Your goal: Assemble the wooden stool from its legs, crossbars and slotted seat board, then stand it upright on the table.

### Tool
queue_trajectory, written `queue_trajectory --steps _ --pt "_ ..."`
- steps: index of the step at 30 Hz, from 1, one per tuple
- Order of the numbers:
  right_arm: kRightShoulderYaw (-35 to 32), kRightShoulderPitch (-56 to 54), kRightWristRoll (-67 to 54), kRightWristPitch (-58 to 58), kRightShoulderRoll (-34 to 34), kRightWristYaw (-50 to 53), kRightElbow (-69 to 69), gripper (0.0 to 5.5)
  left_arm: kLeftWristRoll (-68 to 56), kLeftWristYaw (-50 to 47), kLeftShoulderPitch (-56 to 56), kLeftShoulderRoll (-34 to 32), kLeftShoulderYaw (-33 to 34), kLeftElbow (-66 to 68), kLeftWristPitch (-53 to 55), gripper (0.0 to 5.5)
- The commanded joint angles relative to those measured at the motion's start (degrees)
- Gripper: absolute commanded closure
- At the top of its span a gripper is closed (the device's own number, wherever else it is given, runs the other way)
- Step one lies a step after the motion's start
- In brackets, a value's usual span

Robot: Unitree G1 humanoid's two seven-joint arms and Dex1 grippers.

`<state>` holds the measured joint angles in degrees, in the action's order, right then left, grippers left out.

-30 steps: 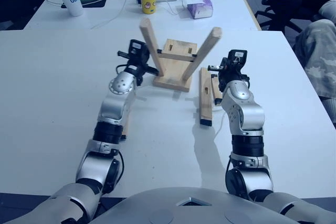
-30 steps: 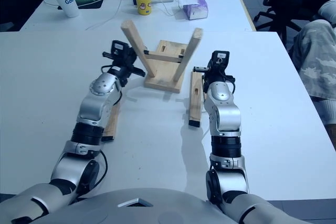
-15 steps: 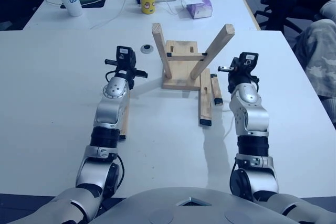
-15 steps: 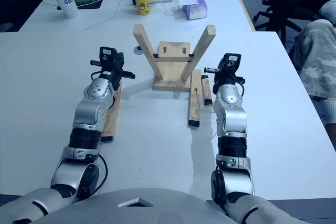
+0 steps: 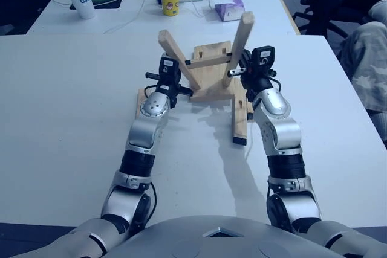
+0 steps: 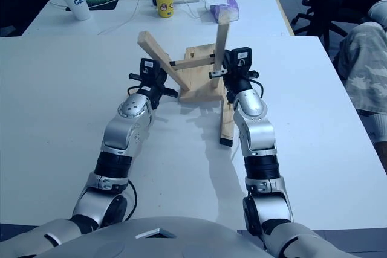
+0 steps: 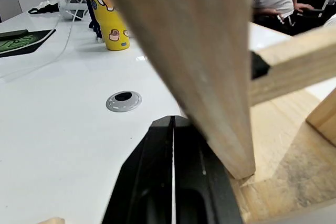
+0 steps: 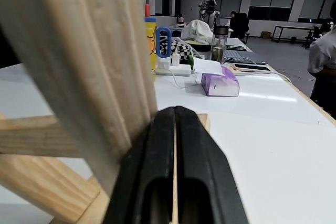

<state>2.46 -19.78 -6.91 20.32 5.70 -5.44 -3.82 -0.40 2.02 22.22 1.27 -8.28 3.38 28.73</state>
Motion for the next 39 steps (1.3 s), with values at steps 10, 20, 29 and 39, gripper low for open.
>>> queue_trajectory --steps 10,20,29,39 --pt "1.95 1.42 3.33 14.83 4.35 -2.97 8.01 5.5 0.22 3.95 -2.92 -2.15 -0.15 -3.04 0.75 5.49" --pt "-9.48 -14.32 4.75 -0.22 7.8 5.85 16.28 5.5 1.58 -0.65 -1.76 -1.71 3.38 -3.46 0.05 5.49" --pt "-14.47 -37.43 -2.37 -11.25 6.89 5.09 13.29 5.5 1.95 -1.26 0.75 -2.38 4.33 -3.8 -0.18 5.49" --pt "-3.22 -17.86 -2.54 13.43 3.27 -2.21 19.44 5.5 0.7 -2.27 6.87 -3.7 9.0 -8.47 0.96 5.49"
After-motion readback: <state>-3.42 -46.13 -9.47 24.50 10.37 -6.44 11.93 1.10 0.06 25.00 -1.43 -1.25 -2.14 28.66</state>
